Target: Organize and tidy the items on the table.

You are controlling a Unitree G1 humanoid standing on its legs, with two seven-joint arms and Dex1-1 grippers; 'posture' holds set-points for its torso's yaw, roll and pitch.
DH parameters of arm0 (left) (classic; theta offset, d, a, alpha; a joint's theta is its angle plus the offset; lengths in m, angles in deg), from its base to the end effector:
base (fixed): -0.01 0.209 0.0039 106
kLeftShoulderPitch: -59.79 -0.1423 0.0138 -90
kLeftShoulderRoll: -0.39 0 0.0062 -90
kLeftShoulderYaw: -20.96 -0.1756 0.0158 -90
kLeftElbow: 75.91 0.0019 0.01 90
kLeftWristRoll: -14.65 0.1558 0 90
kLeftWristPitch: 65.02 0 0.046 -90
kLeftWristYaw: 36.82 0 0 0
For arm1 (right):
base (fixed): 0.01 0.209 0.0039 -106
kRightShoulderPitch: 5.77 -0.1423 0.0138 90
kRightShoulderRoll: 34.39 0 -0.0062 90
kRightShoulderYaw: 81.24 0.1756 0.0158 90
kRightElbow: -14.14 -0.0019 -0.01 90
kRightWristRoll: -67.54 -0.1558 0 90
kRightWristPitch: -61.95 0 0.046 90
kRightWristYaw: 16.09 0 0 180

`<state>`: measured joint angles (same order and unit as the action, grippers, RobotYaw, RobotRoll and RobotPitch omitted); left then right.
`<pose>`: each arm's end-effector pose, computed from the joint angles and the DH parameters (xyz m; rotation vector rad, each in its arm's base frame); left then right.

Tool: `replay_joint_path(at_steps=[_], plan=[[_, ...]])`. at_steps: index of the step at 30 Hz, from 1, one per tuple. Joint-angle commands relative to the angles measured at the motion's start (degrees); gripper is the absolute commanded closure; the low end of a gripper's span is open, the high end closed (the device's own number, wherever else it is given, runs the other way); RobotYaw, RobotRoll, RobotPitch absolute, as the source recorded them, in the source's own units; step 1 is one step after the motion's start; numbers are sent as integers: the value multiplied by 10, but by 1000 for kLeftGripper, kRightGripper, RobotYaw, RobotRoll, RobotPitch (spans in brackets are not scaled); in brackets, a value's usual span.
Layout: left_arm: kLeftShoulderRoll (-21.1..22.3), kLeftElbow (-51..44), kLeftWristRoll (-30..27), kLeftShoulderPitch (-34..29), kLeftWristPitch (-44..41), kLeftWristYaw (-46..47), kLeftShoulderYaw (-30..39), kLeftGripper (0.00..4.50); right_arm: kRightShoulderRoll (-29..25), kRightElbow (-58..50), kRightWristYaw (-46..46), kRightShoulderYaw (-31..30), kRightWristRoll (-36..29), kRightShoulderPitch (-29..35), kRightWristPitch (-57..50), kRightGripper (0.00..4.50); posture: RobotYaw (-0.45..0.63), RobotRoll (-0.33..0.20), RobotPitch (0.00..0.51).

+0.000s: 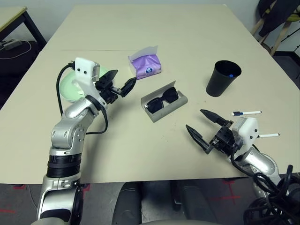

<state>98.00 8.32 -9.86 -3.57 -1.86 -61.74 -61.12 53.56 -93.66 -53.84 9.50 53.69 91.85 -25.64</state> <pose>0.2812 0.2091 0.1892 0.0025 -0.1289 -0.4876 0.1945 -0.1963 0.0971 -0.1429 -0.1833 0.6990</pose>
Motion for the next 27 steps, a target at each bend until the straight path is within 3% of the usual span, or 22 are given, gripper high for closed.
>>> replay_joint_path(at_steps=[1, 8, 27], plan=[[3, 7, 18, 6, -6, 1, -14, 0, -3, -15, 20, 8, -5, 30, -13, 26, -83, 0, 106], [10, 24, 57, 0, 22, -19, -43, 0, -14, -62, 36, 5, -18, 66, -35, 26, -99, 0, 105], [-2, 92, 110, 12, 50, -44, -79, 0, -25, -98, 64, 6, -45, 70, -66, 26, -120, 0, 98]])
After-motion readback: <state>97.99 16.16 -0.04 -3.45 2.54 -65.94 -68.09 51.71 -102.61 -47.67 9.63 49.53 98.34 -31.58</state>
